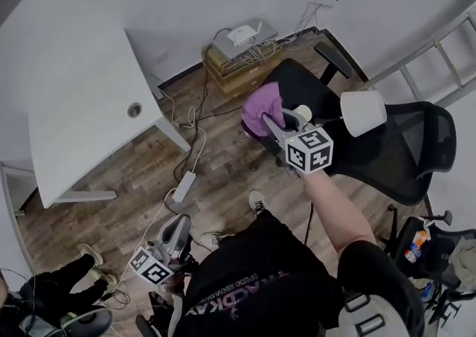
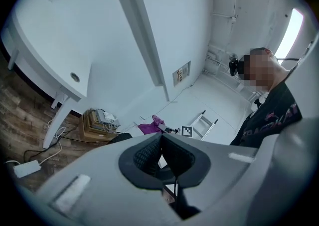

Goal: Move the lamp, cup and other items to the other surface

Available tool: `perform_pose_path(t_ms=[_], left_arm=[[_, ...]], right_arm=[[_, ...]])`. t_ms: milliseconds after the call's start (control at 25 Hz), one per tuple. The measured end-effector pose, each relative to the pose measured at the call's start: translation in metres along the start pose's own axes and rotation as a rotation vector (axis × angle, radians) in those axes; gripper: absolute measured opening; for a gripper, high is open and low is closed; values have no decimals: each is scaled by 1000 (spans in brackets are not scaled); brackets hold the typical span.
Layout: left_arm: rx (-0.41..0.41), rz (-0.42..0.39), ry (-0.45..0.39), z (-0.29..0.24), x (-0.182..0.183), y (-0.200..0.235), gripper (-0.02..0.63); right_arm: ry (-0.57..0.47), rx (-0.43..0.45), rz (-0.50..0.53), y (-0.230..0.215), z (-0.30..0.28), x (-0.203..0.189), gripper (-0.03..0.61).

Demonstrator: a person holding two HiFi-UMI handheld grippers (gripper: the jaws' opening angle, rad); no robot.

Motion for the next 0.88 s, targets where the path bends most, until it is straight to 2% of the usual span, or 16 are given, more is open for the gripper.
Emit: perform_pose_path(t_ms=[280, 520, 720, 880], left_arm=[[-6, 26, 54, -71, -22, -8, -5], [11, 45, 110, -121, -48, -11, -5], [53, 92, 135, -148, -70, -7, -5], [106, 127, 146, -159, -82, -8, -4]], right_arm=[[39, -72, -45, -86, 14, -24, 101], [107, -69, -57, -140, 2, -52, 101], [236, -21, -57, -163, -32, -101, 101], [361, 3, -99, -182, -66, -147, 101]])
Point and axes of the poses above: the fingertips, and each gripper's own axes: z backward along the fingers, y to its left, x out of its top, the point moved 8 cm from there along z, backward along the fingers, and after that the axes turned 3 degrees about z, right-handed, at the moved point
